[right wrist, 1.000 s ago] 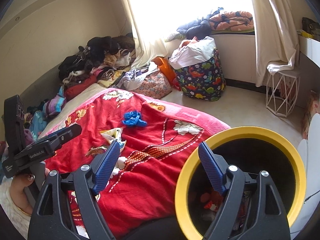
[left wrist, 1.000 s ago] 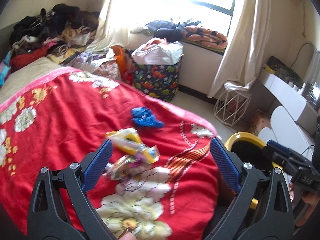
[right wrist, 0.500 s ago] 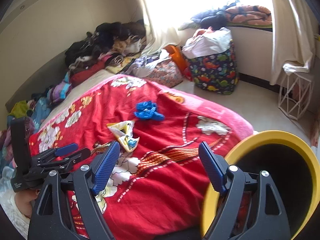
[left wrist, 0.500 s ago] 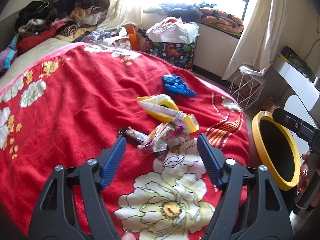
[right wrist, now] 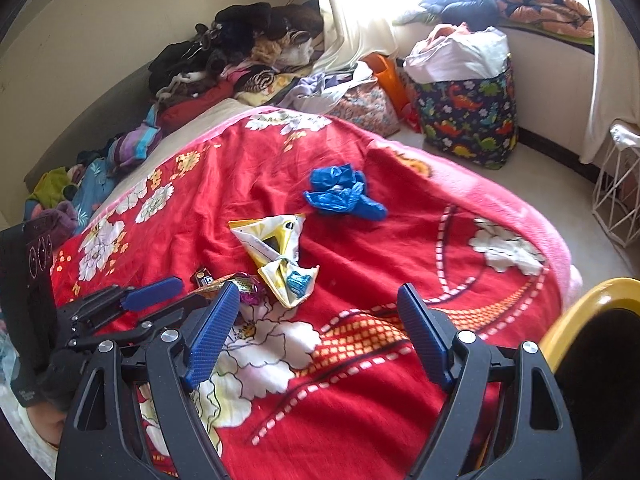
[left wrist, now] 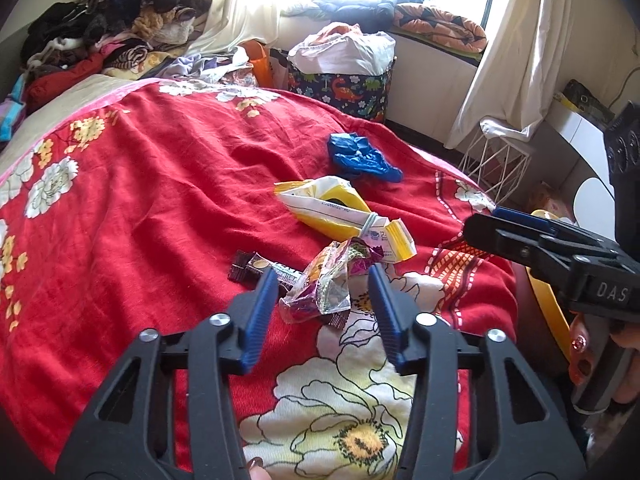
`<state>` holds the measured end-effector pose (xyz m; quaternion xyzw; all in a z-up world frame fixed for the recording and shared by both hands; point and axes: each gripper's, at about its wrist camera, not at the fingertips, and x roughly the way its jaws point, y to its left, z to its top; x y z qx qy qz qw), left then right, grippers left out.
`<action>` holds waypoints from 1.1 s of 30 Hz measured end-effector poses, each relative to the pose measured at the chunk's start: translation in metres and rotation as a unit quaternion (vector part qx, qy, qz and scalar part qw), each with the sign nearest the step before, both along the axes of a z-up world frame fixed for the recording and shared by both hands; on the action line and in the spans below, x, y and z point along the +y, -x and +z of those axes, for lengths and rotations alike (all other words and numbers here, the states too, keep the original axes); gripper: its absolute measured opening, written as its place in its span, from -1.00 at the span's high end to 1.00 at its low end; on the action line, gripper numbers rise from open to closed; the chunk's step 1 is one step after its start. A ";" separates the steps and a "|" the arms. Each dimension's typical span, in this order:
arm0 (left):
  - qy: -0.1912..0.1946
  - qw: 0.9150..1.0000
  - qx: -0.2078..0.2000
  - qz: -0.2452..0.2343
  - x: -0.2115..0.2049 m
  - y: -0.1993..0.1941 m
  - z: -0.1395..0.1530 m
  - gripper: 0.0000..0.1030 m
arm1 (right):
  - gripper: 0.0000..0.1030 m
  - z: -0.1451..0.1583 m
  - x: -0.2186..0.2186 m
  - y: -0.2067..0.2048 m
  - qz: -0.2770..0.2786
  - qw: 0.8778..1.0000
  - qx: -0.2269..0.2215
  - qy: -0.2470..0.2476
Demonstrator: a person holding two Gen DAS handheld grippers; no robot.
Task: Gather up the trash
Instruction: 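Grasp the purple wrapper with left tool while right tool grasps yellow wrapper, then carry the purple wrapper with left tool while right tool carries yellow wrapper to bin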
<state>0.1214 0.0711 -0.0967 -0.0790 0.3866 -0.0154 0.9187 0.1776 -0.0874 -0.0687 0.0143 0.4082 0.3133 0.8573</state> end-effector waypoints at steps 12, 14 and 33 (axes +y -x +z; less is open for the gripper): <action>0.042 0.999 0.012 0.009 0.018 0.006 -0.007 0.84 | -0.48 -0.027 0.032 -0.025 0.020 0.999 0.043 -0.009; 0.051 0.998 0.011 0.017 0.024 0.010 -0.005 0.84 | -0.41 -0.031 0.036 -0.030 0.022 0.998 0.052 -0.013; 0.059 0.998 -0.023 0.012 0.013 0.017 0.029 0.84 | 0.45 -0.004 0.003 0.005 -0.001 1.000 -0.006 -0.030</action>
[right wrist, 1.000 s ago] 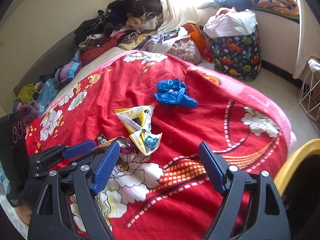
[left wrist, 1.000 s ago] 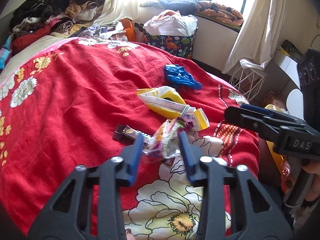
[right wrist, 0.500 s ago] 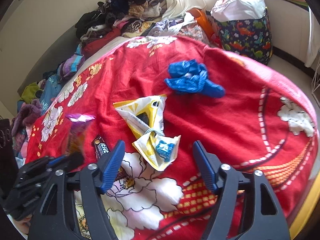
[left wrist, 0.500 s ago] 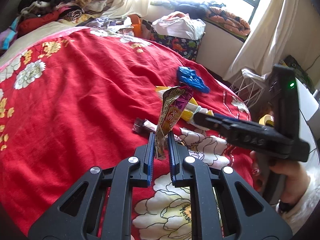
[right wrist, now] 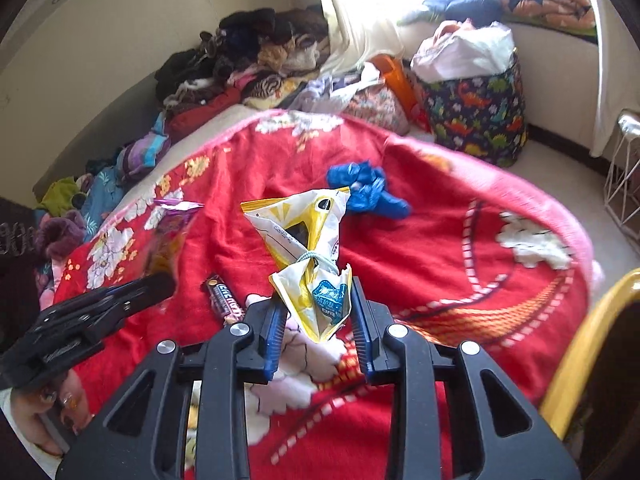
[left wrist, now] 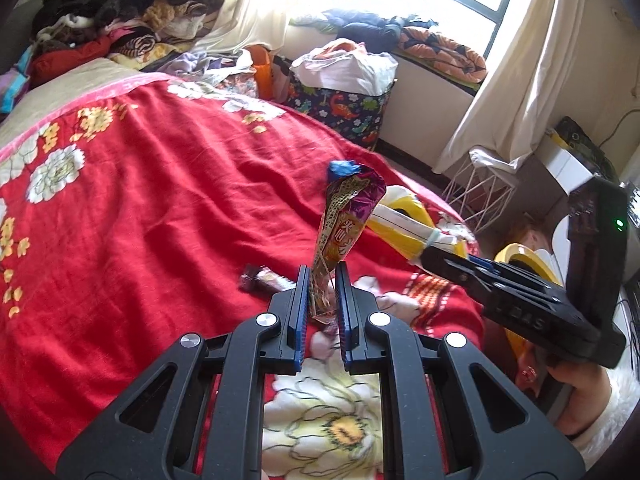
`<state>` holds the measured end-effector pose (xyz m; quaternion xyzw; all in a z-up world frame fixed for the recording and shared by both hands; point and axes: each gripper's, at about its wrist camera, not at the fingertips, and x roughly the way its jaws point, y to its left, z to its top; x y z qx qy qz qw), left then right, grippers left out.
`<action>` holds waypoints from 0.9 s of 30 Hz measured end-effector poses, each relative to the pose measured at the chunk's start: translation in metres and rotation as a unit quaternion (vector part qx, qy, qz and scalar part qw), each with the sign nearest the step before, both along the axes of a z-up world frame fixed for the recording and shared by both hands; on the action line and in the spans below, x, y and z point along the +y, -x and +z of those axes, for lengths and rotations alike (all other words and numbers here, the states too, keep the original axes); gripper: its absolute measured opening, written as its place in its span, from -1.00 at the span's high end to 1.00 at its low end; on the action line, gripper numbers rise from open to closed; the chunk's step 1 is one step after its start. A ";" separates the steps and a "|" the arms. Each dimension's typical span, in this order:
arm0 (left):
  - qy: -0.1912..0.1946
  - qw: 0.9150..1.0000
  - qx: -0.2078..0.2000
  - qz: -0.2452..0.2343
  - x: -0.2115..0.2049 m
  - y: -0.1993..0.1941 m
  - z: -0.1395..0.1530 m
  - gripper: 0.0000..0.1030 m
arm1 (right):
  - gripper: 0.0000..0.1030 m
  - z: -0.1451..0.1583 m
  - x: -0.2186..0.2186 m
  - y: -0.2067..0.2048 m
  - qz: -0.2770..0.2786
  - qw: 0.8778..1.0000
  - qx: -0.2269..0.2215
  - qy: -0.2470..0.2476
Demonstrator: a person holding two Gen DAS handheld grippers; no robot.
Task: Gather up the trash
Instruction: 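Carry the purple wrapper with left tool while right tool carries yellow wrapper to bin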
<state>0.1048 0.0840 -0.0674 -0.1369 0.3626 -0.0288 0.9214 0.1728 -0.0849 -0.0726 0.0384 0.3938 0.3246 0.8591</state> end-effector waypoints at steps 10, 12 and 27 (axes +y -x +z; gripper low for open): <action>-0.006 0.999 -0.023 -0.039 -0.035 -0.004 0.021 0.84 | 0.45 0.028 -0.052 0.027 -0.040 0.999 -0.028 -0.012; -0.007 0.999 -0.027 -0.047 -0.042 -0.004 0.025 0.84 | 0.45 0.033 -0.063 0.031 -0.051 0.998 -0.032 -0.014; -0.014 0.995 -0.049 -0.089 -0.080 -0.003 0.042 0.84 | 0.45 0.051 -0.119 0.048 -0.104 0.993 -0.054 -0.010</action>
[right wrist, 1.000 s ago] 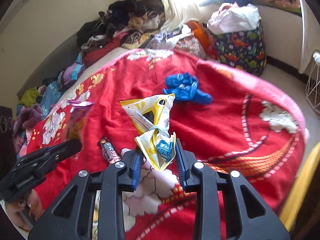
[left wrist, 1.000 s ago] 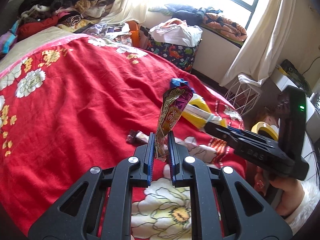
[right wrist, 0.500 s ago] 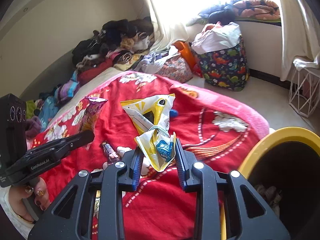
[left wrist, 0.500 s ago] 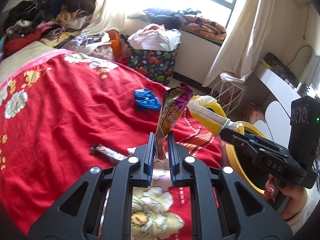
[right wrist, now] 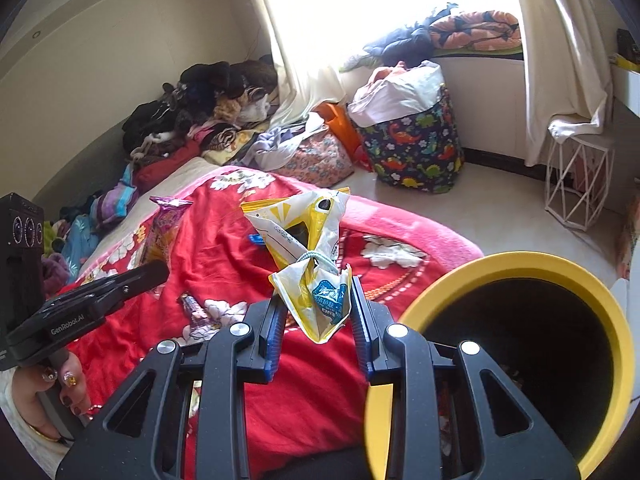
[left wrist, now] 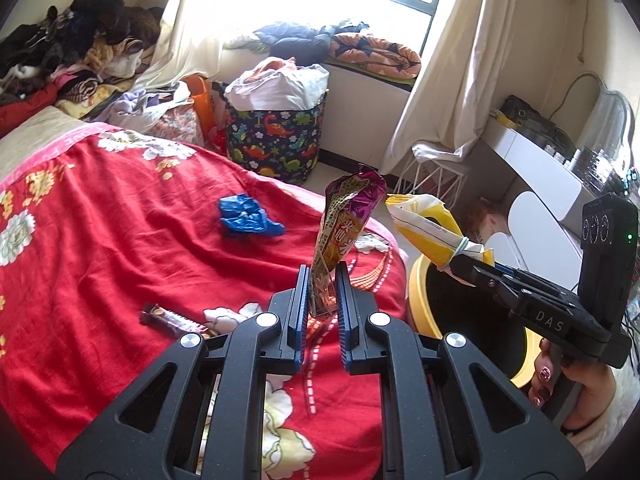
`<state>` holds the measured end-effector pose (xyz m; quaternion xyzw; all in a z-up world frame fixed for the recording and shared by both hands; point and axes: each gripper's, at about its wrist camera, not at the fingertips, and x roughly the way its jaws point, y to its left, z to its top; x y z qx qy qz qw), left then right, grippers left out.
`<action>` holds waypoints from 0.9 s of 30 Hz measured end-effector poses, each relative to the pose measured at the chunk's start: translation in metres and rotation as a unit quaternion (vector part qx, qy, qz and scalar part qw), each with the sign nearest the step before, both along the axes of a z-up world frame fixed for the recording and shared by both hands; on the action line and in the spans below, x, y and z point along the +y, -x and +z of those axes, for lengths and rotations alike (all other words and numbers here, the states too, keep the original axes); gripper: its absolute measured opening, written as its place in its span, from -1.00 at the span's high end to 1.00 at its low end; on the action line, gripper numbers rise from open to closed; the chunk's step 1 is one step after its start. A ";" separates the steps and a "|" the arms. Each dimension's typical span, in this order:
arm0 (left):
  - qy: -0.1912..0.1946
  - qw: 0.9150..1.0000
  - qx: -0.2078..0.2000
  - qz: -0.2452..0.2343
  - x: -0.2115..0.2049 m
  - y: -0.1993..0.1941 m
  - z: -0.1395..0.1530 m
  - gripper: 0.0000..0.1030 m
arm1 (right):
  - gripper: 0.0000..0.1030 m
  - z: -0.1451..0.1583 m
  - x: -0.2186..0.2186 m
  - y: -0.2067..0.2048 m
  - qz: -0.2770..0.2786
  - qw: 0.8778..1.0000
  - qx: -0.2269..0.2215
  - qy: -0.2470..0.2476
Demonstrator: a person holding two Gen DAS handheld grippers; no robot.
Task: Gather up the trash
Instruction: 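Carry the purple wrapper with left tool while right tool carries yellow wrapper to bin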
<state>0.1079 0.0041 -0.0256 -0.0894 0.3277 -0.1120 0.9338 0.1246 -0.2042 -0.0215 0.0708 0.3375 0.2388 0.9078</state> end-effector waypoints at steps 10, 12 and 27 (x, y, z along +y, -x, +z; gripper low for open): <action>-0.005 1.000 -0.009 -0.022 -0.021 0.003 0.005 0.84 | 0.45 0.002 -0.030 0.013 -0.029 1.000 -0.002 0.004; -0.006 1.000 -0.010 -0.028 -0.027 0.004 0.006 0.84 | 0.45 0.002 -0.035 0.015 -0.034 0.999 -0.002 0.004; -0.016 0.998 -0.010 -0.067 -0.065 0.001 0.006 0.84 | 0.45 0.000 -0.074 0.022 -0.077 0.997 0.001 0.003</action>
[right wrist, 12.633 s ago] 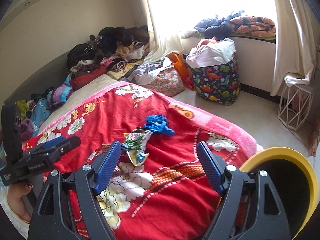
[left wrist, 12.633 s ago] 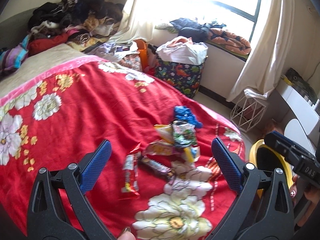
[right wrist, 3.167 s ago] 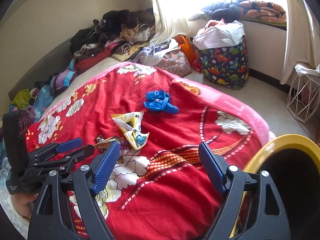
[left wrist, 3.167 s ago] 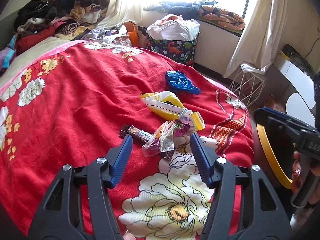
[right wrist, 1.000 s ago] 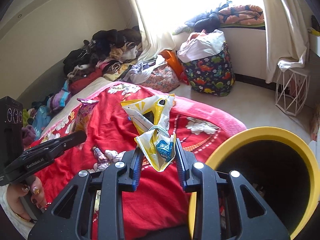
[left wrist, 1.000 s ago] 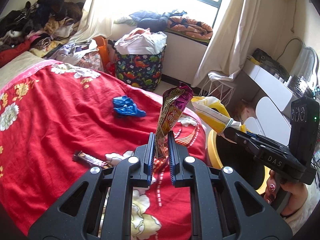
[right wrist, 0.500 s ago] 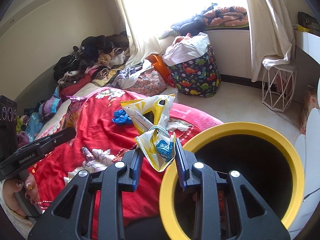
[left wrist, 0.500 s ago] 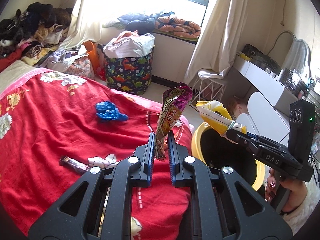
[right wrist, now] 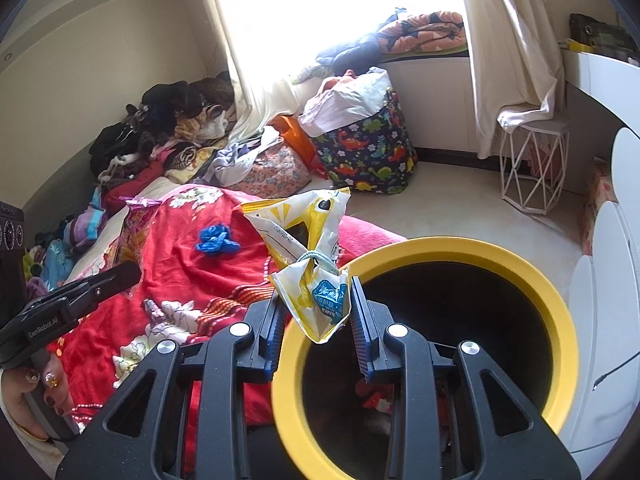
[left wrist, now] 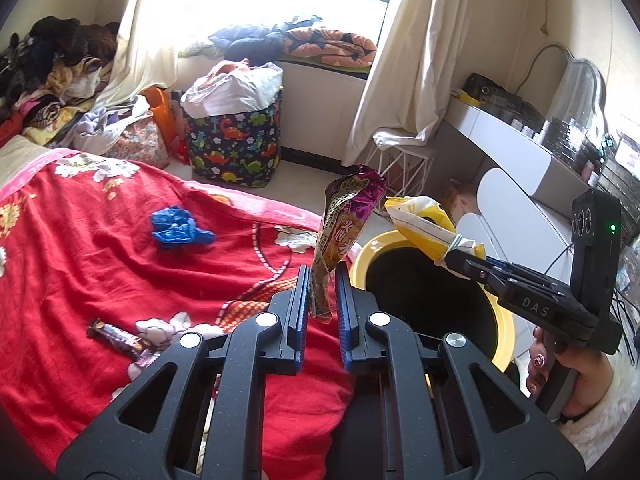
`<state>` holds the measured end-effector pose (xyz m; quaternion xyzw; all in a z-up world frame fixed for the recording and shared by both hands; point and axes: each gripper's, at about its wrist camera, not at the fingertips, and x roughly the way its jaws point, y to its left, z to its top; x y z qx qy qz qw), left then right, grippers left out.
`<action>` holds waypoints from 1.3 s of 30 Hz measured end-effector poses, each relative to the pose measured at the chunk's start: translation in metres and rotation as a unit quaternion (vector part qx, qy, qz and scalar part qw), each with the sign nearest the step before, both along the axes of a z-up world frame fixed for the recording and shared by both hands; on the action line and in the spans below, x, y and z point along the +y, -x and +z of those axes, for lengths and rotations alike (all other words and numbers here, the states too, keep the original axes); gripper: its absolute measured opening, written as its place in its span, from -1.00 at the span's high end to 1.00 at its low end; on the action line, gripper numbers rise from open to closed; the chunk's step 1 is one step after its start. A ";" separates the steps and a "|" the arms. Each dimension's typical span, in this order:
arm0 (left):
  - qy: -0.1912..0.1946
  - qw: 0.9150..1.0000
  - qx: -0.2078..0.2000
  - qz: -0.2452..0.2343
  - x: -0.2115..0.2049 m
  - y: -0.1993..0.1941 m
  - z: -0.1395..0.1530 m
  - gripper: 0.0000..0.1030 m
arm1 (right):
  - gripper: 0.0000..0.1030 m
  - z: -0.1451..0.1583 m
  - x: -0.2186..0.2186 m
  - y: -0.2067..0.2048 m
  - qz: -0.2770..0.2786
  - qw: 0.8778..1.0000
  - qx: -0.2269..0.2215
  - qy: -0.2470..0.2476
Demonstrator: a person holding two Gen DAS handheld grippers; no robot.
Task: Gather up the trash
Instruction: 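Carry the purple wrapper with left tool while right tool carries yellow wrapper to bin, then open left tool over the bin while right tool releases the yellow wrapper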
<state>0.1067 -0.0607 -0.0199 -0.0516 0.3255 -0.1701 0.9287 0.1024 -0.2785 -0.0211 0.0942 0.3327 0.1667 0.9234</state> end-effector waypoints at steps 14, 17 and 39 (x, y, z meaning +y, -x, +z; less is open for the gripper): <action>-0.012 0.999 0.008 -0.046 -0.044 -0.002 -0.007 0.84 | 0.45 -0.007 -0.044 0.003 -0.054 0.999 0.007 -0.003; -0.016 0.998 0.010 -0.057 -0.055 -0.003 -0.010 0.84 | 0.45 -0.008 -0.053 0.003 -0.064 0.998 0.012 -0.007; -0.029 0.991 0.052 -0.123 -0.120 -0.018 -0.039 0.43 | -0.02 -0.026 -0.104 0.006 -0.106 0.993 0.046 -0.025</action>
